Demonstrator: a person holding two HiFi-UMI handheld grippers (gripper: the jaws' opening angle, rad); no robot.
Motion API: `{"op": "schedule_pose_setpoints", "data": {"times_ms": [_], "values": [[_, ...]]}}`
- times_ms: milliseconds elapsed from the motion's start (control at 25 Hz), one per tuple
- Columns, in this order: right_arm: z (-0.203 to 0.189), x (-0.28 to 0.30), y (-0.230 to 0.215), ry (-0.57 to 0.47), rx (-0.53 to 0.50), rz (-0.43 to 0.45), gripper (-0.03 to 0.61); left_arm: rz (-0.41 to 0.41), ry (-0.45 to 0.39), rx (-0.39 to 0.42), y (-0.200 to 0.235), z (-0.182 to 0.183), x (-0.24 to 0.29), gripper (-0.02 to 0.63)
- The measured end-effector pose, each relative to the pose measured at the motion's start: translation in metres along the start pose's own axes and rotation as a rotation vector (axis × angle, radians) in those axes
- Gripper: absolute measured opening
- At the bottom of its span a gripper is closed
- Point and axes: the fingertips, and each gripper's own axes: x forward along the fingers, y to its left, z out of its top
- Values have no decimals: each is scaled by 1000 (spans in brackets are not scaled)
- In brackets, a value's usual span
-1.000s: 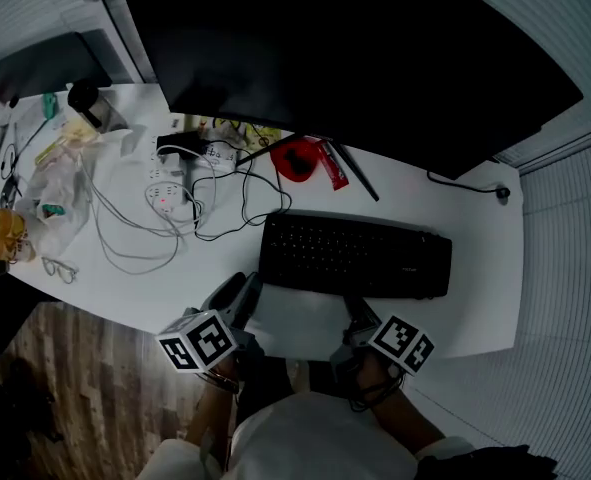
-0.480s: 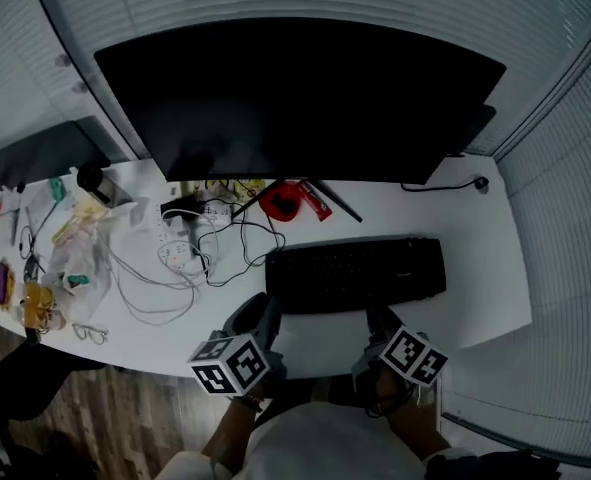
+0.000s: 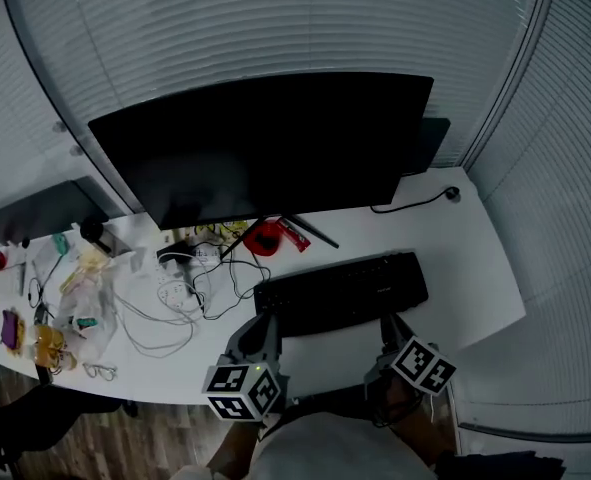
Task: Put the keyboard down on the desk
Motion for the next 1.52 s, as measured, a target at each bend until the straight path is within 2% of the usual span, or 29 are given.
{"op": "schedule_pose_setpoints", "data": {"times_ms": [160, 240, 360, 680, 960, 1080, 1280, 1520], "values": [[13, -10, 1, -20, -54, 32, 66, 9, 71, 74, -18, -13, 5, 14], [17, -17, 1, -25, -105, 59, 63, 28, 78, 104, -31, -18, 3, 13], [25, -27, 6, -38, -200, 108, 57, 65, 59, 126, -48, -22, -5, 14], [43, -70, 9, -114, -469, 203, 55, 185, 30, 122, -83, -46, -47, 14], [27, -99, 8, -134, -533, 294, 52, 291, -49, 142, -105, -53, -85, 14], [23, -112, 14, -166, -592, 303, 46, 314, -77, 138, -111, -57, -96, 14], [24, -128, 32, -223, -697, 279, 40, 302, -87, 139, -114, -59, -100, 14], [11, -136, 60, -209, -709, 254, 38, 287, -90, 137, -94, -55, -107, 14]]}}
